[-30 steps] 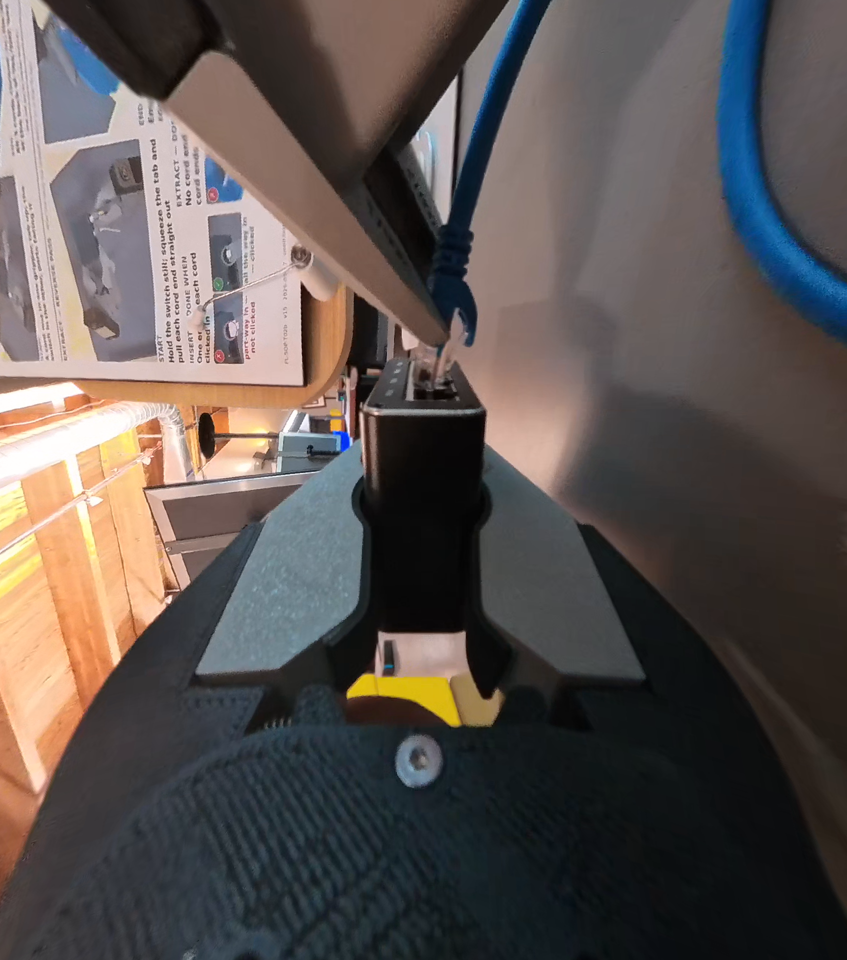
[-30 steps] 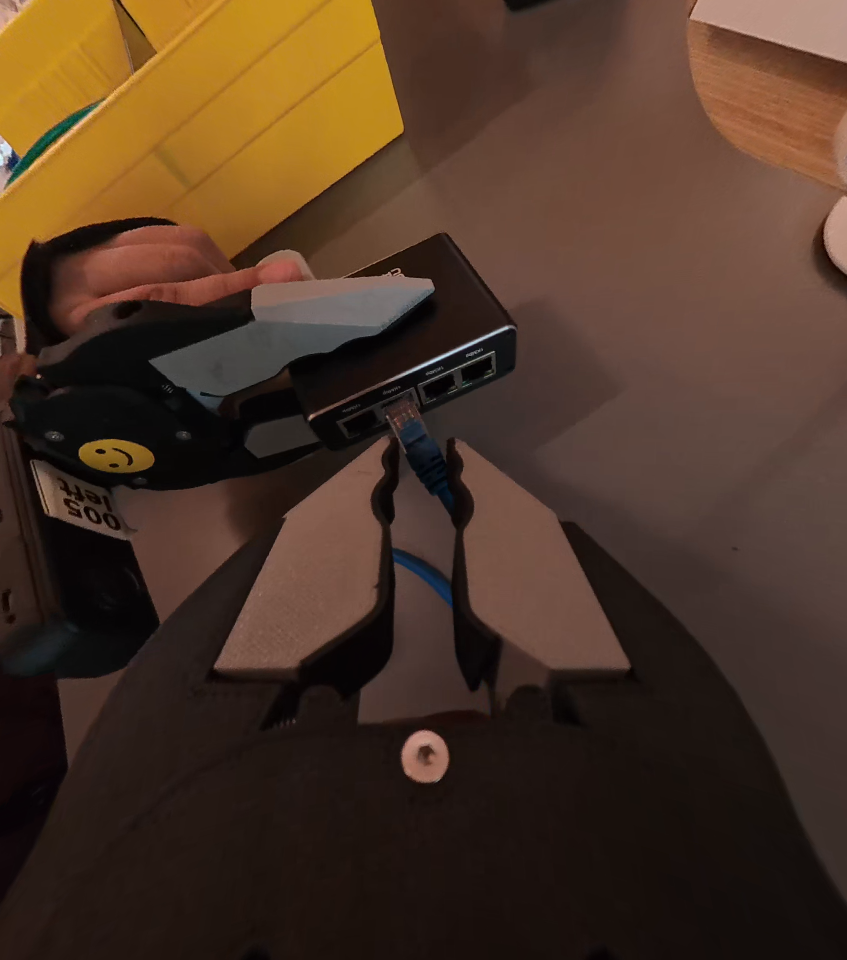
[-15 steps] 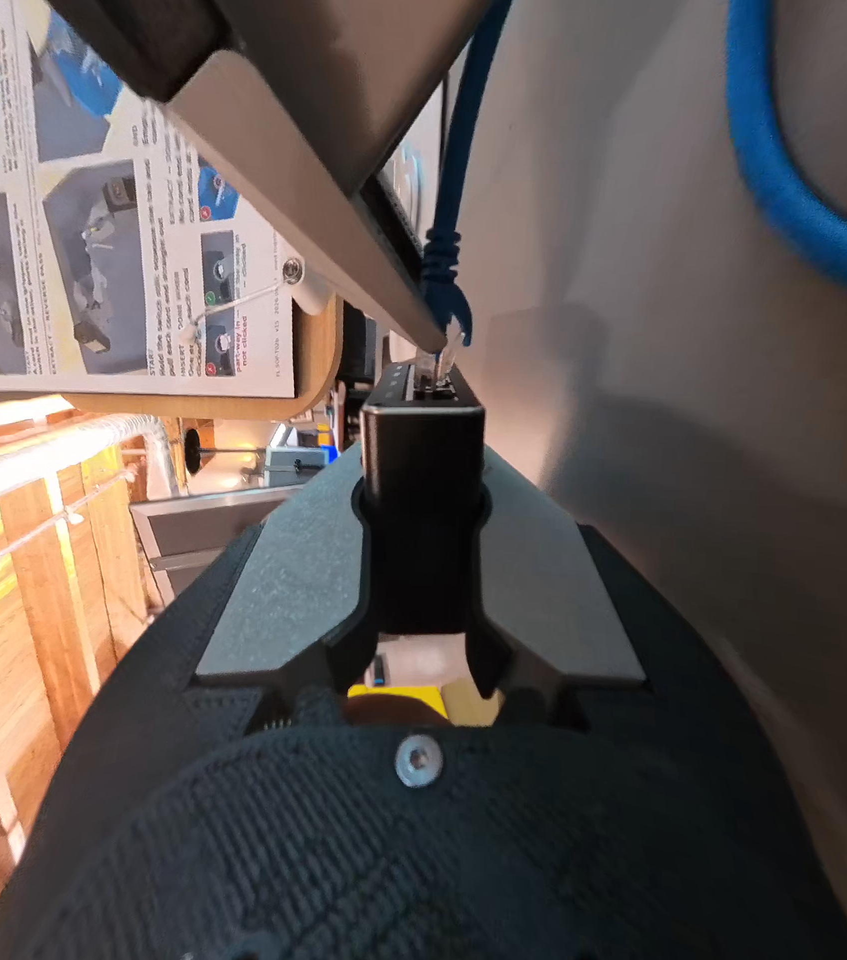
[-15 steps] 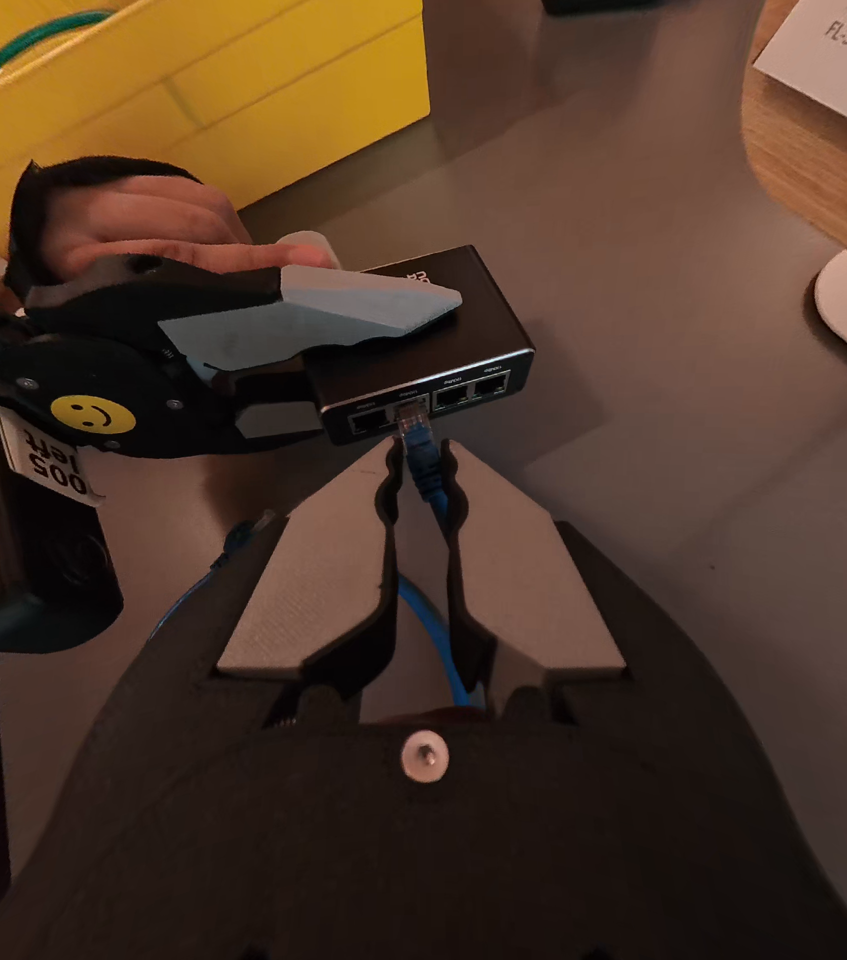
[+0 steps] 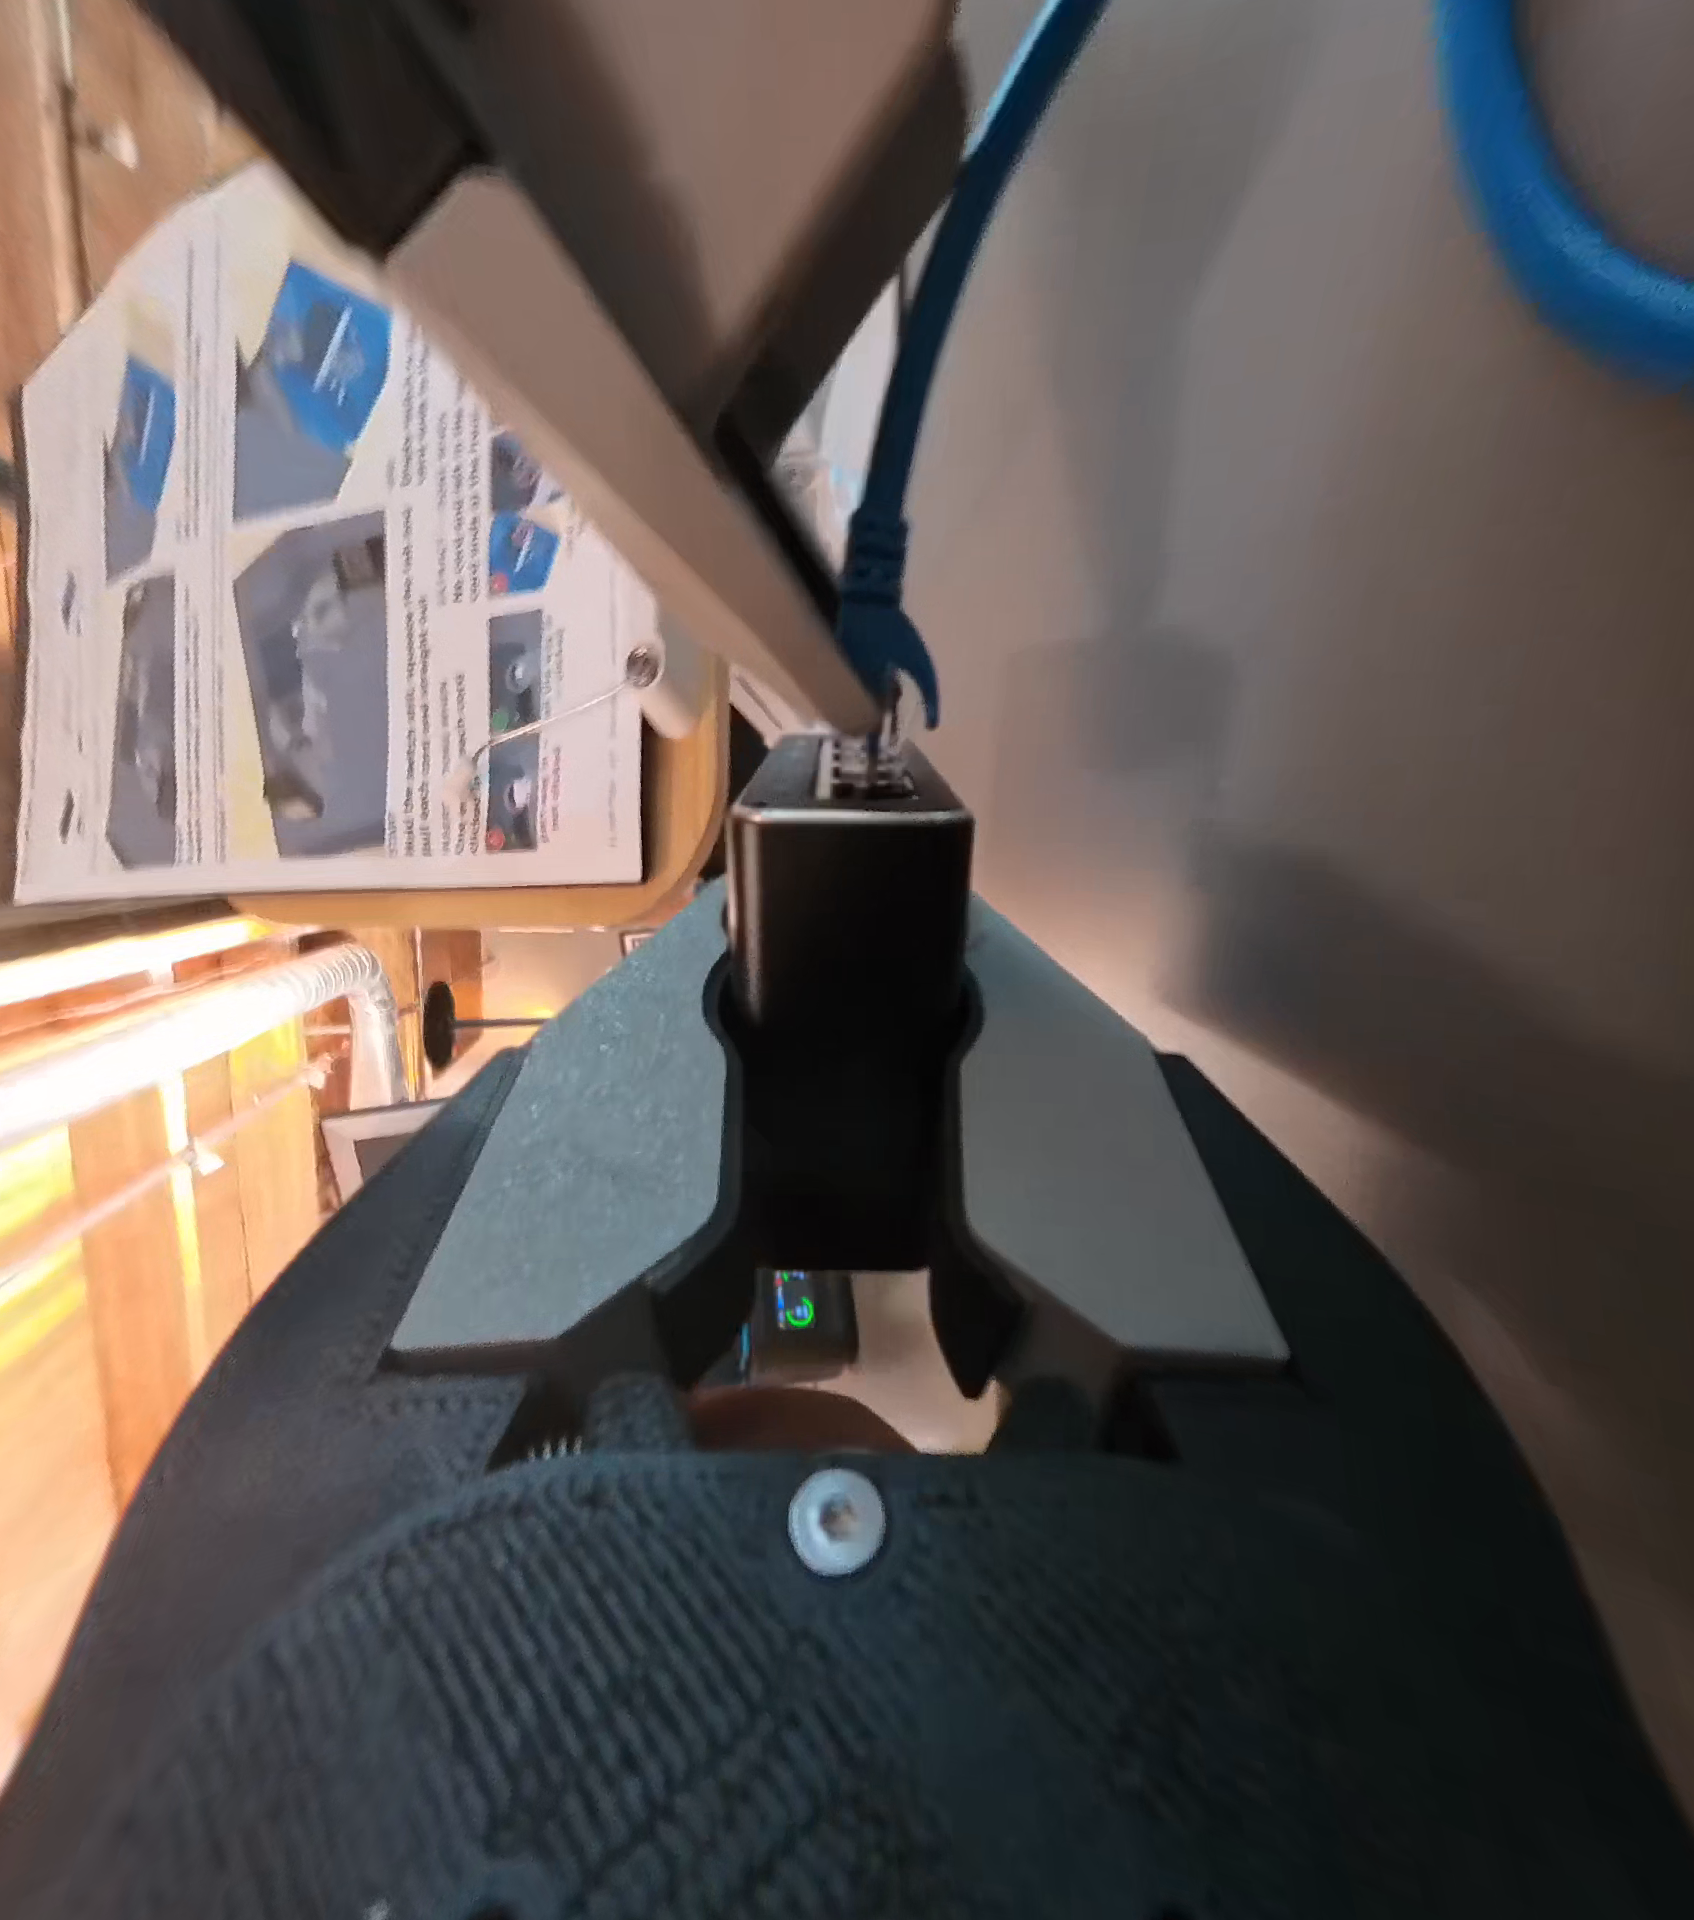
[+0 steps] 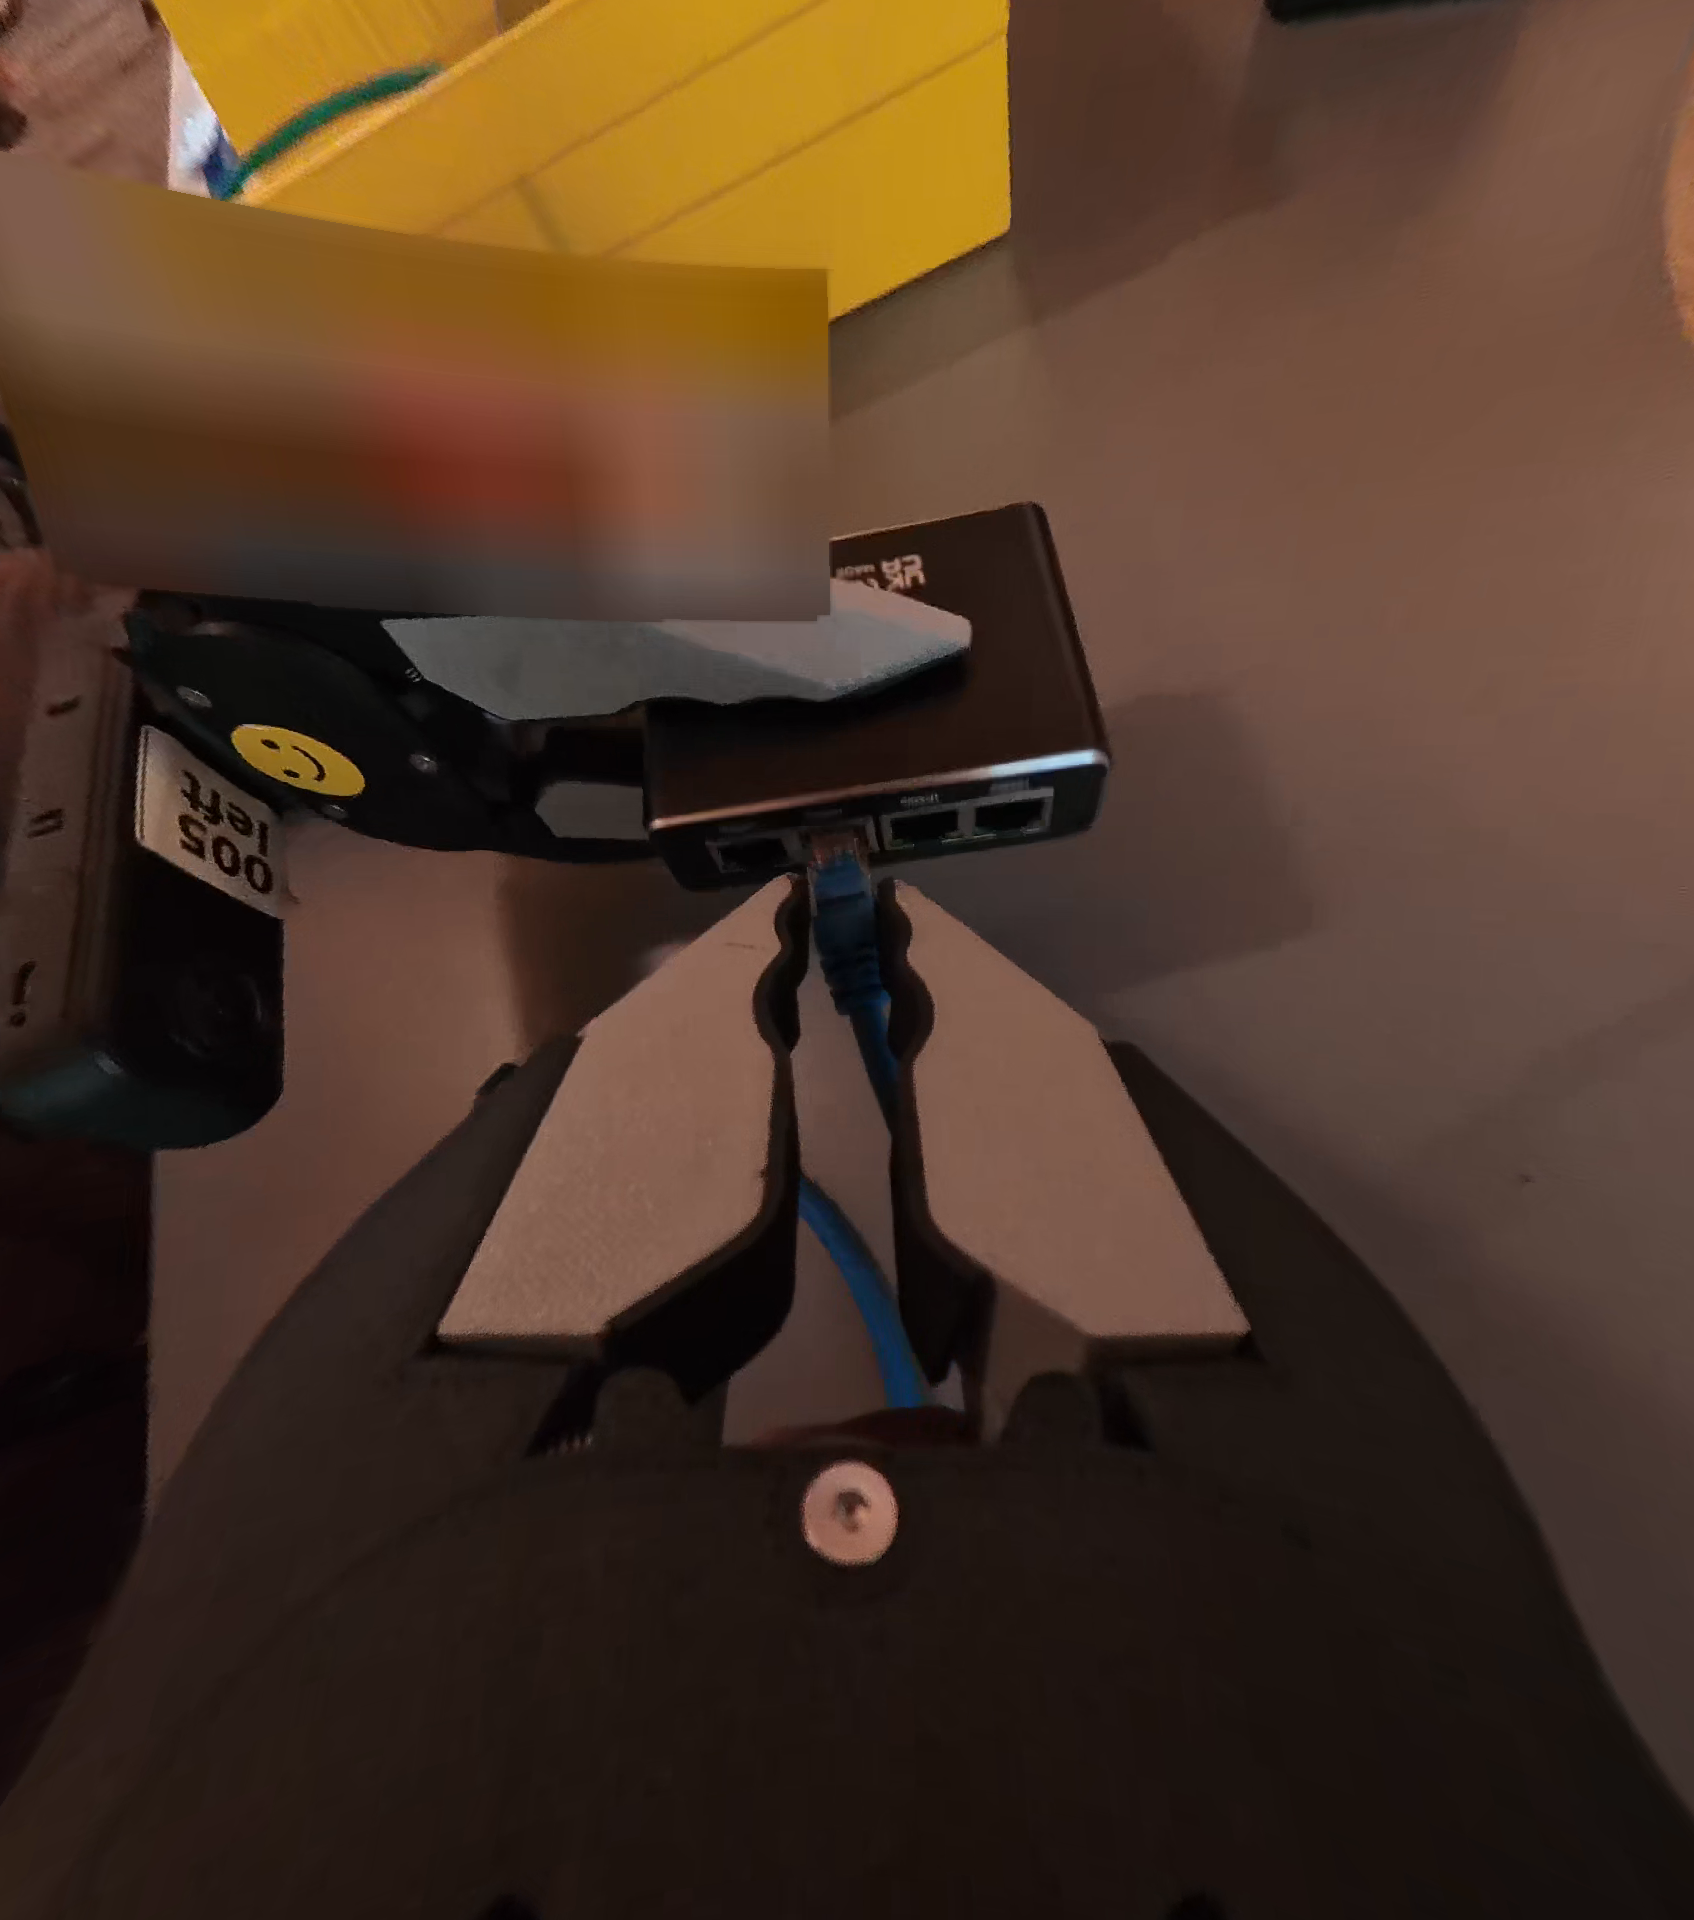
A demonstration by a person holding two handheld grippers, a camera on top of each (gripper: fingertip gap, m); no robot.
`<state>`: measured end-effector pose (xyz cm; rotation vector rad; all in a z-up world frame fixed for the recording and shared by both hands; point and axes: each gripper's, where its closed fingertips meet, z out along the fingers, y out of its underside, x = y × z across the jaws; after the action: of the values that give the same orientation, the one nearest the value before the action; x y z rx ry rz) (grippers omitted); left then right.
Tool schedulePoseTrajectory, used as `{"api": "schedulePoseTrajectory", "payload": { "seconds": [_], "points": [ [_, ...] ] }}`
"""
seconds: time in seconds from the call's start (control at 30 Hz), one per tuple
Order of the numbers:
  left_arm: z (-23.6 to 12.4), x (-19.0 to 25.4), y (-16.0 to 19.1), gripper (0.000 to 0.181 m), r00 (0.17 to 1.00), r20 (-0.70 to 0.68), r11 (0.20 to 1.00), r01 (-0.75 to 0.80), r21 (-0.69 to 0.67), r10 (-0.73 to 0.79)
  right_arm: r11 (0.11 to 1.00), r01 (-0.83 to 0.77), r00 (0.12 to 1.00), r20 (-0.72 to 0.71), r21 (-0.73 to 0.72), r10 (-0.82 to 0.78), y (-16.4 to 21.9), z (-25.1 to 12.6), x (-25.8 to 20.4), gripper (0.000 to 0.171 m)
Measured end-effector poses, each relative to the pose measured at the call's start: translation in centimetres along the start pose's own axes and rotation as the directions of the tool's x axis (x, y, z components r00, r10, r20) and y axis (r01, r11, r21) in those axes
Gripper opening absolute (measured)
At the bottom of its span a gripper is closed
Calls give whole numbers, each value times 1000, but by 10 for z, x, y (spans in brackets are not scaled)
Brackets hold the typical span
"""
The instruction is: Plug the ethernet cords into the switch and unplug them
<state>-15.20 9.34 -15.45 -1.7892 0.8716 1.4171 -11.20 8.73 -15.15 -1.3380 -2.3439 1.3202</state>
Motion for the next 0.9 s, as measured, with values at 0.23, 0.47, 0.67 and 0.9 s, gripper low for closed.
{"api": "schedulePoseTrajectory", "payload": {
  "seconds": [0.23, 0.47, 0.67, 0.9],
  "points": [
    [-1, -7, 3, 32, 999, 27, 999, 27, -41, -26, 998, 15, 999, -31, 54, -13, -10, 1, -1, 8],
    [3, -15, 8, 33, 992, 8, 991, 125, -39, -124, 997, 32, 993, -113, 68, -24, -18, -11, 2, 13],
    [-2, -13, 11, 32, 991, 10, 990, 132, -42, -132, 997, 52, 994, -100, 58, -46, -12, -14, 2, 14],
    [-2, -13, 9, 33, 986, -6, 985, 169, -35, -169, 994, 73, 996, -65, 84, -68, -13, -14, 1, 9]
  ]
}}
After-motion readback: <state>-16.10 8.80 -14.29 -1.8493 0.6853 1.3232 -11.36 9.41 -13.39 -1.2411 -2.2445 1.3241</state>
